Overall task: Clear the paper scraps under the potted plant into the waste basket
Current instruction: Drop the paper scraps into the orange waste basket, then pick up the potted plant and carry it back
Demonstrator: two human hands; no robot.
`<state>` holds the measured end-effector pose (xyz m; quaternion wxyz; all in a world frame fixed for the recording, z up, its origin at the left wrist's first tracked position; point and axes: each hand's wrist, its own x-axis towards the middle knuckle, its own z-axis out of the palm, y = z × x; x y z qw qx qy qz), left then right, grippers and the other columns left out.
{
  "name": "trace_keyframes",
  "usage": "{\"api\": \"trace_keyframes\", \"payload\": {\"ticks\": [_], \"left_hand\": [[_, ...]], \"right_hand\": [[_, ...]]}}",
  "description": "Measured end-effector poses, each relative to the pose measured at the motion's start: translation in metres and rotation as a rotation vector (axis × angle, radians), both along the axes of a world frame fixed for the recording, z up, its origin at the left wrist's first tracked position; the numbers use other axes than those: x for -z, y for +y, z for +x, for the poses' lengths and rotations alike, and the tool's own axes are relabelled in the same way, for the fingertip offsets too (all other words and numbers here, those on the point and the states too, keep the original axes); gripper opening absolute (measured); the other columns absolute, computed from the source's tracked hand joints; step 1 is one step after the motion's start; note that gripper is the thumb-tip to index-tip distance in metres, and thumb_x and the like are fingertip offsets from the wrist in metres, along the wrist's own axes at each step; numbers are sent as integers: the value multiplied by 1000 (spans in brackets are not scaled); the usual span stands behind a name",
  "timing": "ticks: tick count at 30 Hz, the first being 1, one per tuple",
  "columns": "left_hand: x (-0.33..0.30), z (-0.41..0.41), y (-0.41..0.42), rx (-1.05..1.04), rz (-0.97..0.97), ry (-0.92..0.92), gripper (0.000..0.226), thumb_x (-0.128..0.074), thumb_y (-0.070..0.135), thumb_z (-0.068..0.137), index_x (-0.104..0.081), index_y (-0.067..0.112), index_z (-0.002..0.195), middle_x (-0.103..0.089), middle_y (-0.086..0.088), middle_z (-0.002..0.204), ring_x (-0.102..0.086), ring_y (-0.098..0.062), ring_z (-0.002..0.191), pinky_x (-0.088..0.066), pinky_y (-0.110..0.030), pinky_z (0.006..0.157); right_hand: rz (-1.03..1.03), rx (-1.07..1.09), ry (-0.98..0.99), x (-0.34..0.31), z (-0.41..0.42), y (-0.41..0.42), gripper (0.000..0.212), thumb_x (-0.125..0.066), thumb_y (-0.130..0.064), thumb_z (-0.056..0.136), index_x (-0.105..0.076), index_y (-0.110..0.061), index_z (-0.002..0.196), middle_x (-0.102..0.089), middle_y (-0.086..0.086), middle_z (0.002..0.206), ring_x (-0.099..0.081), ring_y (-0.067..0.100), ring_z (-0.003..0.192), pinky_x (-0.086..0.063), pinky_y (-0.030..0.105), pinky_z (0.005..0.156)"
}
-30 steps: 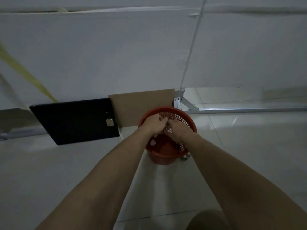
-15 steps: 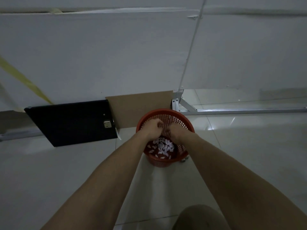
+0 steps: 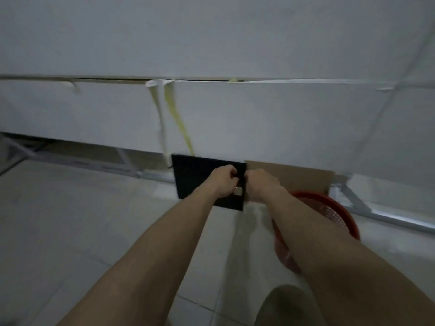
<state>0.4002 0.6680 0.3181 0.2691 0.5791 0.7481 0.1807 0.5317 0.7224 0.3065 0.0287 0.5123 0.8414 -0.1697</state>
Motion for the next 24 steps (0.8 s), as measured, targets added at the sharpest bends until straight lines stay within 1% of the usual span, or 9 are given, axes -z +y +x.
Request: {"api": "trace_keyframes", "payload": {"ticks": [3,6,8,9,11,13,17,20,24], "left_hand": [[-7,-67,-41,-131,7,66,37,-55,24,96,-56,12,131,-61,-11,131,-57,-27,119,-46,-34,99],[-2,-133,-92,-279,-37,83,39,-55,29,95,-55,13,130,-60,-12,131,-57,-28,118,-46,-35,97],[9,-179,-134,-392,-63,74,41,-54,33,95,-54,14,132,-59,-11,132,-56,-28,119,-46,-36,99],[14,-198,-155,-439,-71,74,43,-54,34,95,-53,14,133,-58,-11,133,-54,-28,120,-45,-37,101],[27,-235,-204,-531,-94,65,46,-55,36,94,-53,14,134,-58,-11,133,-53,-28,122,-44,-38,103],[38,-261,-251,-599,-120,50,50,-58,39,92,-53,14,135,-59,-11,133,-54,-29,122,-44,-37,103],[60,-313,-363,-763,-161,-6,56,-61,44,89,-53,14,136,-61,-12,131,-55,-29,122,-44,-36,102],[80,-341,-436,-862,-170,-23,57,-61,46,88,-54,14,135,-60,-12,132,-54,-30,123,-43,-36,103],[115,-376,-534,-1005,-206,-142,60,-62,50,86,-53,15,135,-58,-12,133,-56,-28,120,-45,-37,102]], "right_hand": [[-13,-115,-10,-8,-68,-25,31,-50,-16,89,-59,-19,119,-59,10,122,-59,30,107,-53,43,88],[11,-218,-3,-7,-134,-62,34,-49,-14,88,-60,-20,120,-60,9,121,-60,31,105,-54,43,85],[15,-305,-14,2,-183,-90,32,-48,-13,89,-60,-19,118,-60,10,121,-61,30,102,-55,41,82],[14,-351,-34,6,-206,-105,33,-47,-13,91,-59,-18,121,-59,10,124,-60,30,104,-55,40,83],[12,-456,-73,18,-253,-138,39,-43,-13,93,-53,-18,130,-54,9,133,-56,29,115,-51,39,89],[3,-537,-94,27,-291,-170,41,-41,-14,94,-51,-18,134,-51,8,138,-53,28,122,-48,40,94],[-15,-674,-85,47,-371,-254,42,-41,-15,93,-53,-17,133,-52,9,140,-51,29,126,-45,41,102],[-45,-754,-100,64,-418,-319,42,-42,-15,91,-54,-17,132,-52,10,140,-51,30,126,-45,40,102],[-79,-858,-135,91,-478,-415,41,-43,-17,93,-53,-17,132,-52,9,141,-51,28,128,-44,40,104]]}}
